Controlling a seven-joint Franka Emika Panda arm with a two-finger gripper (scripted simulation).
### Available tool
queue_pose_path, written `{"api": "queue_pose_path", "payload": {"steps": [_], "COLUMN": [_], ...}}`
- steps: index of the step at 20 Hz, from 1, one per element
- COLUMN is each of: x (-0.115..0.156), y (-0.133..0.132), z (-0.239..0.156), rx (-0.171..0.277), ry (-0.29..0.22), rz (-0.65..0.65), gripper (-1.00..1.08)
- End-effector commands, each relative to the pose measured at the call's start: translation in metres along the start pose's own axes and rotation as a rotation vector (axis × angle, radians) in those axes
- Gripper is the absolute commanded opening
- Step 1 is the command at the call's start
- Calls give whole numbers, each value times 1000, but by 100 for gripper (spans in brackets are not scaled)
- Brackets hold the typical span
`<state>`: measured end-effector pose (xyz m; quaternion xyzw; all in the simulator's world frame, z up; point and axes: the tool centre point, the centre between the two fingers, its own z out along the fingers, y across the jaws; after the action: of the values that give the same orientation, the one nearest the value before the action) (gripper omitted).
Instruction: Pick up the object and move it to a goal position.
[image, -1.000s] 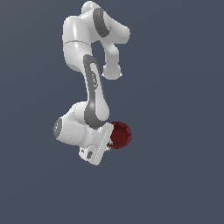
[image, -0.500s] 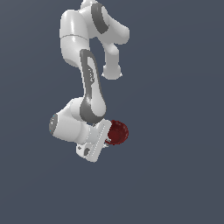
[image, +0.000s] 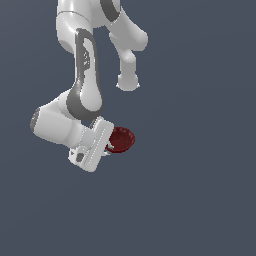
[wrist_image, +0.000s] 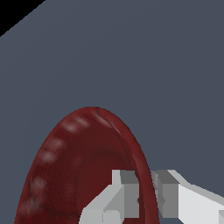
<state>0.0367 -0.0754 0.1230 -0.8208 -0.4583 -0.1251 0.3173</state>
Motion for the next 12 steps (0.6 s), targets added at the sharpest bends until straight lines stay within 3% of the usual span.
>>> {"api": "queue_pose_path", "payload": {"steps": [1,12], "x": [-6,-32], "y": [-11,-54], "z": [-28,-147], "rx": [-2,-2], "ry": [0,0], "rz": [0,0], "gripper": [-100,-100]}}
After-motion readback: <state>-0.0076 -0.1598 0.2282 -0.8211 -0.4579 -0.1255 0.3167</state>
